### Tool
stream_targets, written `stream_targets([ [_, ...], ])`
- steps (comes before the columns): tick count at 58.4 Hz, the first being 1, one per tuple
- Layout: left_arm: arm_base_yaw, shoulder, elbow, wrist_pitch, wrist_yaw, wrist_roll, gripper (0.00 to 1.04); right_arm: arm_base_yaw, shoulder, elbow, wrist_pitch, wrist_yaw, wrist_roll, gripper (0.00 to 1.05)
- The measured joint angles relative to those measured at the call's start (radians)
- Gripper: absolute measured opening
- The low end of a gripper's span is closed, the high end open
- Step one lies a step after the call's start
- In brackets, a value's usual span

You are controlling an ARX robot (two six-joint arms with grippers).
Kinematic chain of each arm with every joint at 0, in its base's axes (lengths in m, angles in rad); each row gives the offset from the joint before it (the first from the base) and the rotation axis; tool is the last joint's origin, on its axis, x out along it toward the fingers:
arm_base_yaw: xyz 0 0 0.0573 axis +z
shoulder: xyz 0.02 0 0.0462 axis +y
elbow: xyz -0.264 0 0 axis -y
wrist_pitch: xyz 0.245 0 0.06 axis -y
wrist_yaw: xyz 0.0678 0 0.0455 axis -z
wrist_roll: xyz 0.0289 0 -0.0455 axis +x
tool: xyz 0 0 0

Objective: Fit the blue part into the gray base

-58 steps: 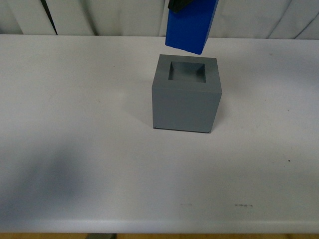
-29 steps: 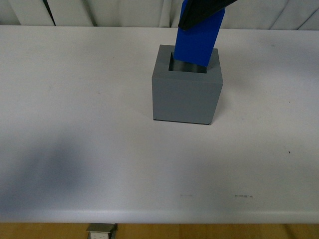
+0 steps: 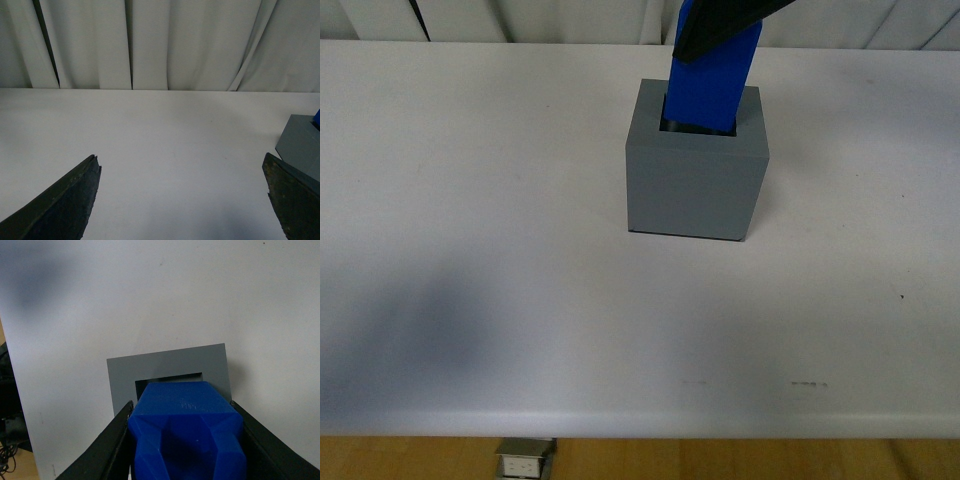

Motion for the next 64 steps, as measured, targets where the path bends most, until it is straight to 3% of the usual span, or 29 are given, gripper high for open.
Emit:
stream_targets([
  [40,0.0,0.0,0.0,0.0,0.0,0.0,0.98,0.01,0.015,0.026,-0.039,0.026,-0.041,0.48],
  [59,0.0,0.0,0.0,0.0,0.0,0.0,0.98,0.019,0.017,0.033,-0.037,0.024,-0.039,0.94],
  [64,0.0,0.0,0.0,0.0,0.0,0.0,0.98,0.021,0.017,0.043,-0.033,0.012,-0.031,0.97],
])
